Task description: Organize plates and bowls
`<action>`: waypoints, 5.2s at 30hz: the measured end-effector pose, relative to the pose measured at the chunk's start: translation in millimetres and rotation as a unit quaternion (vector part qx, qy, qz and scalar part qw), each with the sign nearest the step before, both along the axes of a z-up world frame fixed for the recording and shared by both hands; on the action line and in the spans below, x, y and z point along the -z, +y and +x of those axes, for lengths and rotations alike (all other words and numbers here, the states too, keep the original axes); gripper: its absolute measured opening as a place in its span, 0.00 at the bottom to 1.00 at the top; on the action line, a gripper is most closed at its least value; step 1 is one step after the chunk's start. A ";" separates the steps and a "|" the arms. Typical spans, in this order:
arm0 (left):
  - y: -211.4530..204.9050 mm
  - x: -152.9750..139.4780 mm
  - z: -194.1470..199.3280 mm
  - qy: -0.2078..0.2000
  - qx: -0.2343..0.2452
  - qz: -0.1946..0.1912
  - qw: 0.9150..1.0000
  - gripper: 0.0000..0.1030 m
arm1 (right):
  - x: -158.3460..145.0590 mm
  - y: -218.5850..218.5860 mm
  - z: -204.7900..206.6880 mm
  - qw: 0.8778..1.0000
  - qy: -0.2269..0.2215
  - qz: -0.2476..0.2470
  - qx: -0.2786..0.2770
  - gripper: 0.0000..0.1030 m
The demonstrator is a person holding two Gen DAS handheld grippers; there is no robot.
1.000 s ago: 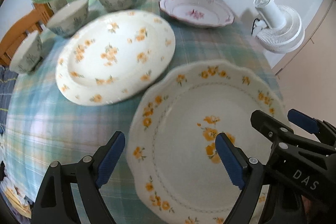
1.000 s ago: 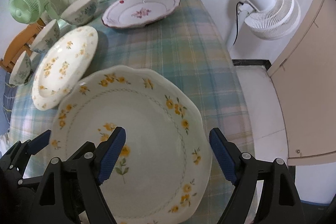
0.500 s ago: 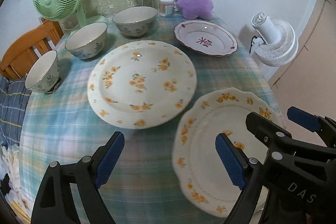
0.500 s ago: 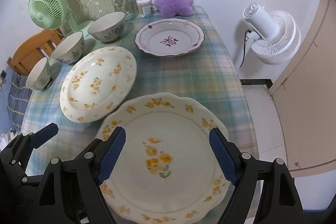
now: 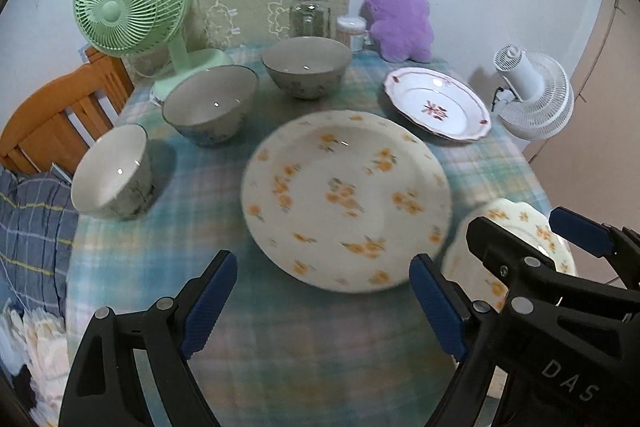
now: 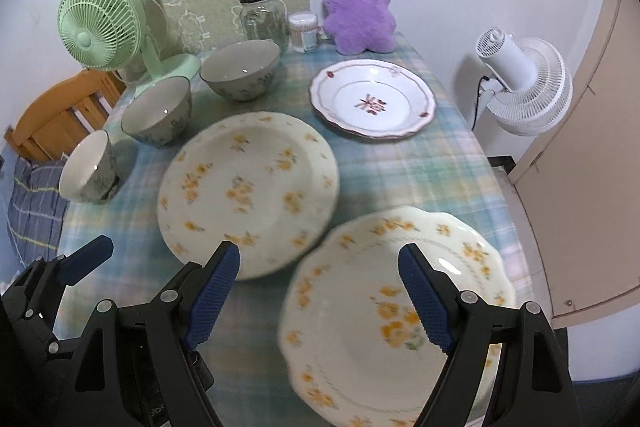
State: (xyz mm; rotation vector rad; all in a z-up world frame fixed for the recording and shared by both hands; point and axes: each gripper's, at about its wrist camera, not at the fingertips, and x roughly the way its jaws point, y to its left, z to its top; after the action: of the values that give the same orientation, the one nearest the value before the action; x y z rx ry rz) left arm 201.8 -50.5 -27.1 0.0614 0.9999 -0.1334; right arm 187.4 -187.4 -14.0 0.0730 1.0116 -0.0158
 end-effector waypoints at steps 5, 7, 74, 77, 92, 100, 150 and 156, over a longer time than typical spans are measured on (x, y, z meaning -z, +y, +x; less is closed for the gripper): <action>10.5 2.3 22.4 -0.002 0.000 0.000 1.000 0.86 | 0.7 16.3 21.8 1.000 -0.004 -0.001 0.004 0.82; 11.6 5.3 32.7 -0.001 -0.001 0.001 1.000 0.86 | 1.9 19.0 31.3 1.000 -0.006 -0.004 0.002 0.82; 40.0 95.4 93.7 0.074 -0.029 0.029 0.996 0.84 | 113.9 32.6 136.3 0.990 0.120 0.028 -0.068 0.73; 41.0 95.6 94.2 0.075 -0.026 0.026 0.996 0.84 | 114.5 34.8 138.0 0.990 0.121 0.021 -0.067 0.73; 46.5 98.6 97.0 0.093 -0.033 0.003 0.995 0.81 | 112.8 31.3 141.1 0.987 0.126 0.050 -0.083 0.72; 46.4 94.1 95.0 0.095 -0.038 0.008 0.995 0.80 | 110.0 36.9 141.1 0.989 0.134 0.038 -0.060 0.71; -30.6 27.7 3.9 0.077 -0.005 -0.001 0.997 0.77 | 32.2 -34.3 11.9 0.991 0.116 0.030 0.051 0.71; -69.5 29.1 -2.1 0.079 -0.018 -0.001 0.997 0.77 | 32.6 -70.8 6.9 0.992 0.121 0.023 0.034 0.71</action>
State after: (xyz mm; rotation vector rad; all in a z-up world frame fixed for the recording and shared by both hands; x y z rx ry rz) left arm 199.8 -120.0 -56.2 0.0312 1.1584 -0.1067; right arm 194.3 -258.2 -46.5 0.1502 1.2511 -0.0658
